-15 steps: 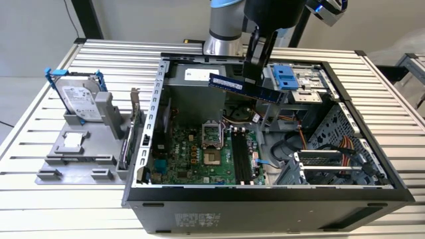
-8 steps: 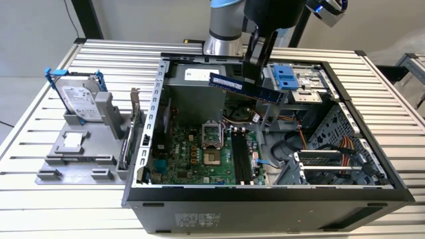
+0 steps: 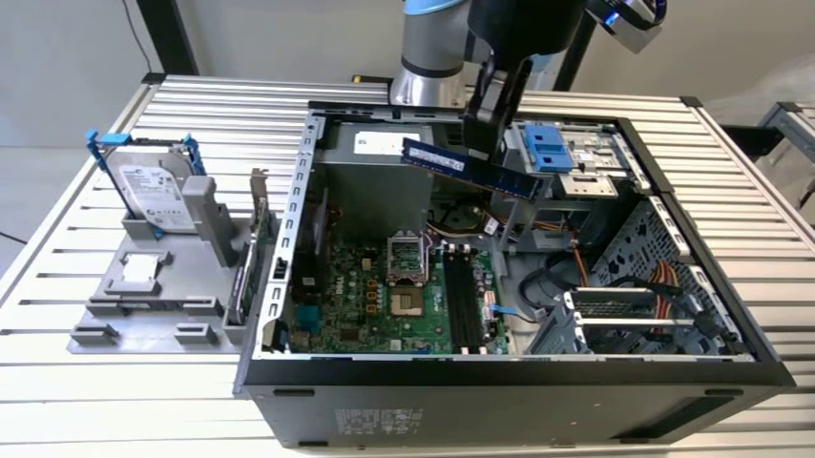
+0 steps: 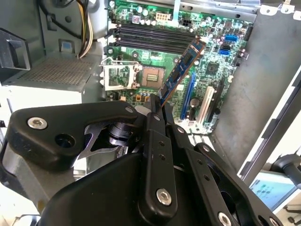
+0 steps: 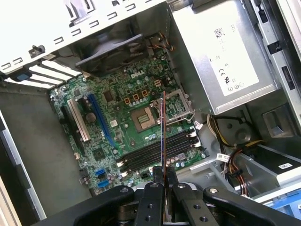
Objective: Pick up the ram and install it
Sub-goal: 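Insert the ram into the slot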
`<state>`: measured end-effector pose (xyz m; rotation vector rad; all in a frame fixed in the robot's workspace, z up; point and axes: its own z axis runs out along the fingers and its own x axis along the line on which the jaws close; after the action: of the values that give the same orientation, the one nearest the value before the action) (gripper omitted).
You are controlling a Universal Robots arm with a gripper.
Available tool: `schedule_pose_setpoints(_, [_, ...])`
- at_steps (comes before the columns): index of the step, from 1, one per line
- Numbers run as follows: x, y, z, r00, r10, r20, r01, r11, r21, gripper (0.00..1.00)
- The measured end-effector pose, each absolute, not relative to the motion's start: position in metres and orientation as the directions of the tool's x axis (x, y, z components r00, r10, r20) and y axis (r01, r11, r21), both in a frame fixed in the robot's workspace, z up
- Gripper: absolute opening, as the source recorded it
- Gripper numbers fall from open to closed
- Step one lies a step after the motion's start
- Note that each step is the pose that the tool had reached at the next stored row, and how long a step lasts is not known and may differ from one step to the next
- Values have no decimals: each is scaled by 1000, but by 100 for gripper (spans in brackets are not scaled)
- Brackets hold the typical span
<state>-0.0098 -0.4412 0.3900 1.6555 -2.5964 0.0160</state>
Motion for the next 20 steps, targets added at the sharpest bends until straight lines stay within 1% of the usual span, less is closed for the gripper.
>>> schedule_pose_setpoints(20, [-10,-441,390,-470,-881,58,-881,472,25,0])
